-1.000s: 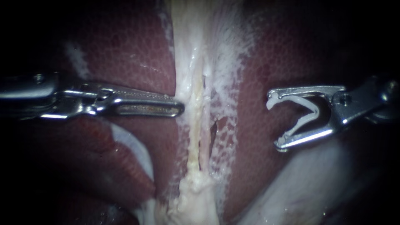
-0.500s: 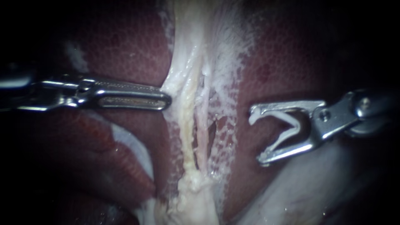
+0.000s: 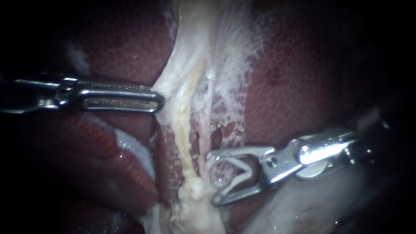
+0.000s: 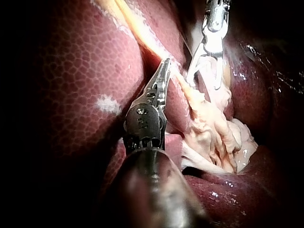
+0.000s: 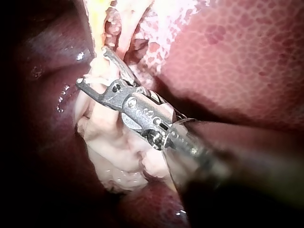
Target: Clipping first clip left tube
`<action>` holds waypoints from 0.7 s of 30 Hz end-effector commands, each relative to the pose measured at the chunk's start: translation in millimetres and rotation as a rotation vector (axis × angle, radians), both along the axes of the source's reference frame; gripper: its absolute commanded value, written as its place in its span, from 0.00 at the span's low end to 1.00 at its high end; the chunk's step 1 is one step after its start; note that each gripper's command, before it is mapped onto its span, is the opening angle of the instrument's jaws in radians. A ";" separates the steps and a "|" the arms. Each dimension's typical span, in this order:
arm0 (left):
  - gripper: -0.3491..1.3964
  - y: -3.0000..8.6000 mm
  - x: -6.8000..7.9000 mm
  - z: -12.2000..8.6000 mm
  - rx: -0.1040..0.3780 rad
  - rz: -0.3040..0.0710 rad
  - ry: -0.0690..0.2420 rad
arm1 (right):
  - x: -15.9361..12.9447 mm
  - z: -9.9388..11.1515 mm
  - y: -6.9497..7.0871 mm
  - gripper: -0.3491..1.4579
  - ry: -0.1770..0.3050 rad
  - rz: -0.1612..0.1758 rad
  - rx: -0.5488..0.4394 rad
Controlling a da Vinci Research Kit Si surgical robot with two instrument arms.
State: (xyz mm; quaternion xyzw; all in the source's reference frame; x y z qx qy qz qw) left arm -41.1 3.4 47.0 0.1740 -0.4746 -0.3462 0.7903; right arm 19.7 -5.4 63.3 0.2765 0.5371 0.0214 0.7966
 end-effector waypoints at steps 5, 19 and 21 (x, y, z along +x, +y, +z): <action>0.00 -0.1 -0.1 -0.2 -0.005 0.002 0.002 | 0.7 0.9 0.2 0.52 -0.001 -0.002 -0.001; 0.00 -0.2 -0.1 -0.4 -0.005 0.001 0.003 | 1.9 2.5 1.3 0.52 -0.004 0.003 -0.003; 0.00 -0.2 -0.1 -0.4 -0.005 0.001 0.003 | 2.3 2.5 1.1 0.52 -0.004 0.002 -0.004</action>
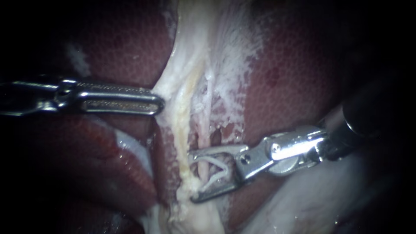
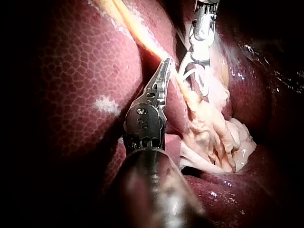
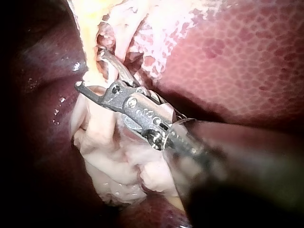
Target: Clipping first clip left tube
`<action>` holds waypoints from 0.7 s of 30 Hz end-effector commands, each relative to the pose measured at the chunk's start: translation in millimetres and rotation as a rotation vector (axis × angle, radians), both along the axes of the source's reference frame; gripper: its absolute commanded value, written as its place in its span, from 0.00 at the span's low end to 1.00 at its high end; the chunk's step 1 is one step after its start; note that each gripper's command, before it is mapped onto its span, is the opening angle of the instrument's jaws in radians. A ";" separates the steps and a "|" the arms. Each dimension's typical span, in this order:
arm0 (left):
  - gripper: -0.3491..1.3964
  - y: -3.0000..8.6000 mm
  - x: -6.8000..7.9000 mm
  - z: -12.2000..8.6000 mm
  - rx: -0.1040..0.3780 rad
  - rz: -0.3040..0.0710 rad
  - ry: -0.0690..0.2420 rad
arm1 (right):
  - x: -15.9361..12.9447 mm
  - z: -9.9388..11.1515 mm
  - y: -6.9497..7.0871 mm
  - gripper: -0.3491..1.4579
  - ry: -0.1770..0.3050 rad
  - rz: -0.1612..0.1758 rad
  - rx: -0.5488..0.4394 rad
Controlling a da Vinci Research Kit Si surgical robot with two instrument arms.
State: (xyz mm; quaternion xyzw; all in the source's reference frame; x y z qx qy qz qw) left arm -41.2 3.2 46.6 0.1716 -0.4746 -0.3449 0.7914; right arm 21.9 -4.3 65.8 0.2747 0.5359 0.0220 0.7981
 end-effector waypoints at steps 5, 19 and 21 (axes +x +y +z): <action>0.00 0.0 -0.1 0.0 0.000 0.000 0.001 | 1.2 -0.4 -0.8 0.52 -0.005 0.002 0.012; 0.00 0.0 -0.3 0.2 -0.001 -0.001 0.001 | 4.0 -1.5 -1.5 0.52 -0.002 -0.035 0.064; 0.00 0.0 -0.3 0.2 -0.001 -0.001 0.001 | 4.3 -1.5 -1.5 0.52 0.000 -0.046 0.074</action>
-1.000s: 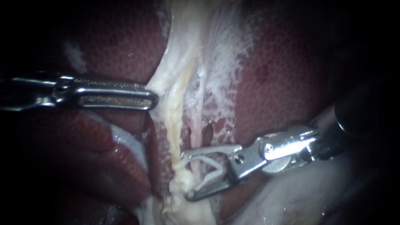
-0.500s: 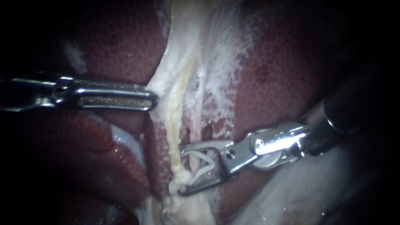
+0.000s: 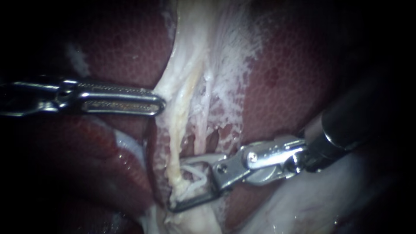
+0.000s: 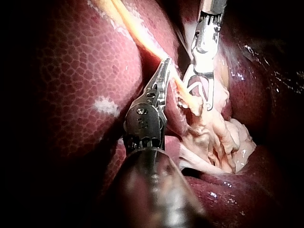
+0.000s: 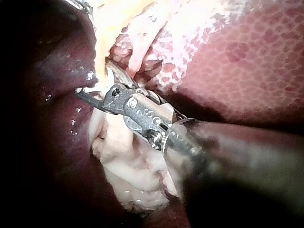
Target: Clipping first clip left tube
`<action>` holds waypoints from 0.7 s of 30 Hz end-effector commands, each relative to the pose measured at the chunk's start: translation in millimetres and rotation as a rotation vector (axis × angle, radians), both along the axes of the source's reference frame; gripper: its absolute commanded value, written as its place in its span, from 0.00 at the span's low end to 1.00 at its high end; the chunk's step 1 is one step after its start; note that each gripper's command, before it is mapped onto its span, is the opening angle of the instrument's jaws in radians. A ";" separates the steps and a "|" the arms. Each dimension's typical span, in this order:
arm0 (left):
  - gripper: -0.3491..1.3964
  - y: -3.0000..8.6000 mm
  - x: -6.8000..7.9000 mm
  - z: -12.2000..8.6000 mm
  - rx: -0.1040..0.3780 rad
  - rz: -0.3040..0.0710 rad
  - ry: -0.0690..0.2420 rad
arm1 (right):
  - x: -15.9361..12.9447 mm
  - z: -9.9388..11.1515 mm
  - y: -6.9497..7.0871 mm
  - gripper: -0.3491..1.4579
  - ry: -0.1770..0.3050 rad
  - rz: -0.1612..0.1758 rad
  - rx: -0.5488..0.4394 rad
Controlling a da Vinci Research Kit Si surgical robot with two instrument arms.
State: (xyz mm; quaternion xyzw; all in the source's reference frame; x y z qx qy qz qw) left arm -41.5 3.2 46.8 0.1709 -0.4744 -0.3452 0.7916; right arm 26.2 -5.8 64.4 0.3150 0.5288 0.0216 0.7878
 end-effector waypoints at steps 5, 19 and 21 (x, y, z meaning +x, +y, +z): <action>0.00 0.0 -0.1 0.0 0.000 0.000 0.000 | 0.6 0.2 0.0 0.51 0.007 -0.017 0.004; 0.00 0.0 -0.1 0.1 0.000 -0.001 0.001 | -0.6 1.1 0.5 0.30 0.007 -0.021 0.019; 0.00 0.0 -0.1 0.1 0.000 -0.001 0.001 | -1.3 1.3 0.6 0.10 -0.001 -0.026 0.038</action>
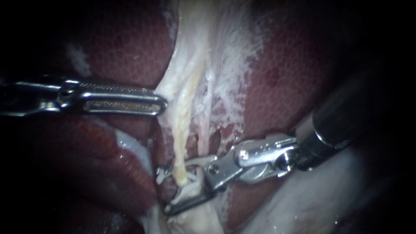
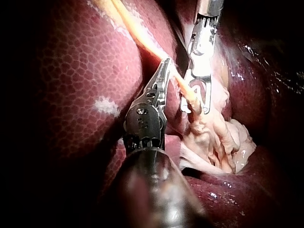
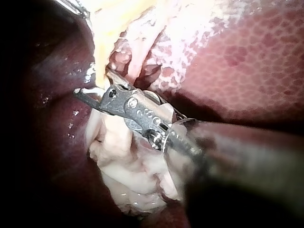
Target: Clipping first clip left tube
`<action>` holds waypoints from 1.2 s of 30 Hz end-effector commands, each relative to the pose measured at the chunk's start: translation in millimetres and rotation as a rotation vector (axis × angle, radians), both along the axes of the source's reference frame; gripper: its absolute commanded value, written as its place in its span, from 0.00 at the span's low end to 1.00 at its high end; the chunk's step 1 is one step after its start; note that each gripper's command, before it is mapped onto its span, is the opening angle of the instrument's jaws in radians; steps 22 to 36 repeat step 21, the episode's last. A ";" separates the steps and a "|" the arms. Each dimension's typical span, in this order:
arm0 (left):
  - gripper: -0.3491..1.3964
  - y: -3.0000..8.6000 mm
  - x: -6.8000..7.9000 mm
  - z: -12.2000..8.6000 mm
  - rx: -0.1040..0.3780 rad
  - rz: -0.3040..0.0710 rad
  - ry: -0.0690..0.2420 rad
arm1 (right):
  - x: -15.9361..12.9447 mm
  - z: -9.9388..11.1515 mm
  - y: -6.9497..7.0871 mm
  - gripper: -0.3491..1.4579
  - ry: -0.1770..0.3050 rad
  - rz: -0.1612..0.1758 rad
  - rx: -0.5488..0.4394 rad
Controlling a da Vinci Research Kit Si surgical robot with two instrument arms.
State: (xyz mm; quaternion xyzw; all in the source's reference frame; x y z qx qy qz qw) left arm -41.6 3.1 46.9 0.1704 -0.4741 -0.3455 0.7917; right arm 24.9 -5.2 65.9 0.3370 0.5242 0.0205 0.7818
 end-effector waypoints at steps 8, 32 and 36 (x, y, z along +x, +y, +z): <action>0.00 0.0 -0.1 0.0 0.000 0.000 0.000 | -0.9 0.9 0.7 0.00 -0.055 -0.034 -0.015; 0.00 0.1 -0.3 0.1 0.000 -0.001 0.000 | -0.8 0.6 0.5 0.00 -0.054 -0.035 -0.015; 0.00 0.1 -0.3 0.1 0.000 -0.001 0.000 | -0.8 0.6 0.5 0.00 -0.054 -0.035 -0.015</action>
